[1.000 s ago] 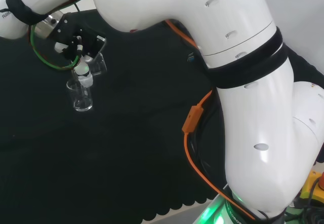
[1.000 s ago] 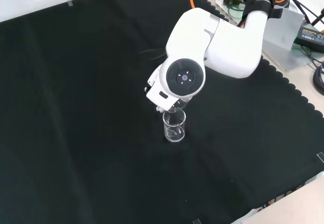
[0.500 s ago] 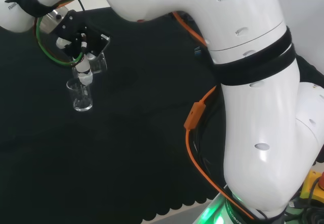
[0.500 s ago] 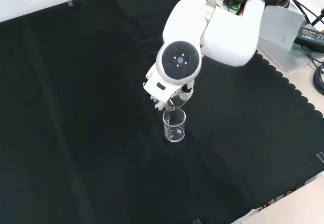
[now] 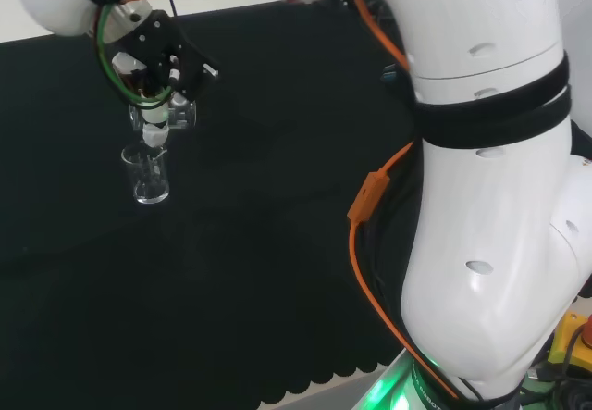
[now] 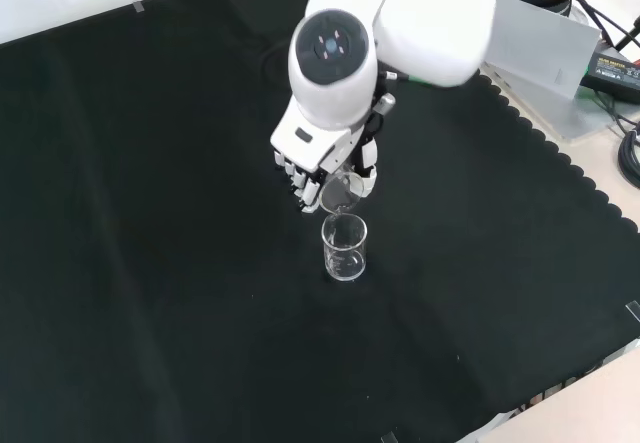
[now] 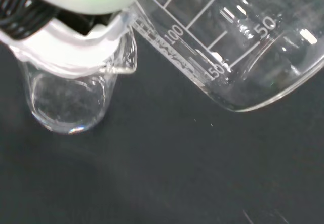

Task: Pour the water from the handheld beaker into the one on the table.

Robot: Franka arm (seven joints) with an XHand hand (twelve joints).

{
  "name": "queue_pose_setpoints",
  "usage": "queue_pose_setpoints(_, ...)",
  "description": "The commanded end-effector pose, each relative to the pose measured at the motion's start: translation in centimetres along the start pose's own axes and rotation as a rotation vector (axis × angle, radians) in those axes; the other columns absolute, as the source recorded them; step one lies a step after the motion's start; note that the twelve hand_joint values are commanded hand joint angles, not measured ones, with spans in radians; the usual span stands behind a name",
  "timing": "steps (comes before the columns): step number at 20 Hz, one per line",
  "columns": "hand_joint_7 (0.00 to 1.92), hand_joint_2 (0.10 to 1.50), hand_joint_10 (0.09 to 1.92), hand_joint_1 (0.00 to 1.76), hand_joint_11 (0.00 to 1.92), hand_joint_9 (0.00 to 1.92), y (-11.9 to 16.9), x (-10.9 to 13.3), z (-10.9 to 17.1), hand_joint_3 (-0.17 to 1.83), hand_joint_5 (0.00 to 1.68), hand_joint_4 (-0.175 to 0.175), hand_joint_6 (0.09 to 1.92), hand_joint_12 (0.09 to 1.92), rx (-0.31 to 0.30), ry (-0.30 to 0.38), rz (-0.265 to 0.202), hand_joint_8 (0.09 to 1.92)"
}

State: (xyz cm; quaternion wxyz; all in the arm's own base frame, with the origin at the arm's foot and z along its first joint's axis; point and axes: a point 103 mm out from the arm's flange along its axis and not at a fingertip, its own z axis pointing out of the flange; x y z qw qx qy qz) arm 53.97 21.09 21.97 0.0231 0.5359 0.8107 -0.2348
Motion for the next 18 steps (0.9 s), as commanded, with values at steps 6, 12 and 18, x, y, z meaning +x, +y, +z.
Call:
queue_pose_setpoints(6, 1.85, 0.65, 0.09, 1.17, 1.42, 1.72, -0.2, -3.5, 1.5, 0.63, 1.33, 0.034, 0.56, 0.72, -0.189, 0.279, -0.026, 0.09)
queue_pose_setpoints(12, 1.85, 0.65, 0.09, 1.17, 1.42, 1.72, -0.2, -5.1, 2.6, 0.64, 1.33, 0.033, 0.57, 0.72, -0.278, 0.39, -0.037, 0.09)
queue_pose_setpoints(18, 1.85, 0.65, 0.09, 1.17, 1.42, 1.72, -0.2, -6.7, 4.3, 0.64, 1.33, 0.031, 0.57, 0.71, -0.338, 0.491, -0.025, 0.09)
